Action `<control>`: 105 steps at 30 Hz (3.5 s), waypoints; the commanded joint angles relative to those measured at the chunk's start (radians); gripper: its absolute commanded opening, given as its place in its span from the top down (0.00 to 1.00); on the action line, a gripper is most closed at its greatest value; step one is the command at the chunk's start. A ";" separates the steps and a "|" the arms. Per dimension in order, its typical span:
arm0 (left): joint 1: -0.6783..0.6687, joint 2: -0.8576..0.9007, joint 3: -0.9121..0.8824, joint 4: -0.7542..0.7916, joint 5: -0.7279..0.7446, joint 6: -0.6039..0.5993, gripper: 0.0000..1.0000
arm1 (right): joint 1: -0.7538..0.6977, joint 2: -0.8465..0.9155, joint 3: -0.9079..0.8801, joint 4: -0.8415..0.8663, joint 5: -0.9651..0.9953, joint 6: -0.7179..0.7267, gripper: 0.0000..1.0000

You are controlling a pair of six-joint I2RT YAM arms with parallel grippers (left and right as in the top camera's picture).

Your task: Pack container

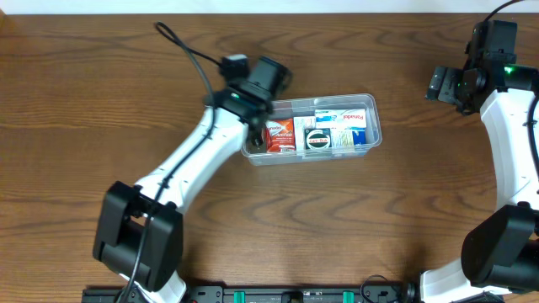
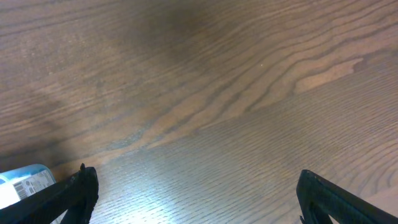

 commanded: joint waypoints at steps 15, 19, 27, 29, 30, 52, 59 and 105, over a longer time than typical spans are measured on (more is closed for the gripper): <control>0.438 -0.036 0.008 -0.013 -0.060 0.137 0.02 | -0.003 -0.013 0.011 0.002 0.010 -0.012 0.01; 0.463 -0.036 0.008 -0.013 -0.060 0.137 0.02 | -0.003 -0.013 0.011 0.002 0.010 -0.012 0.01; 0.465 -0.036 0.008 -0.013 -0.060 0.137 0.02 | -0.003 -0.013 0.011 0.002 0.010 -0.012 0.01; 0.465 -0.036 0.008 -0.013 -0.060 0.137 0.02 | -0.003 -0.013 0.011 0.002 0.010 -0.012 0.01; 0.465 -0.036 0.008 -0.013 -0.060 0.137 0.02 | -0.003 -0.013 0.011 0.002 0.010 -0.012 0.01; 0.465 -0.036 0.008 -0.013 -0.060 0.137 0.02 | -0.003 -0.013 0.011 0.064 -0.104 -0.004 0.01; 0.465 -0.036 0.008 -0.013 -0.060 0.137 0.02 | -0.002 -0.013 0.011 0.092 -0.172 0.015 0.01; 0.452 -1.123 -0.010 -0.234 0.177 0.053 0.02 | 0.001 -1.113 0.050 -0.230 -0.330 -0.053 0.01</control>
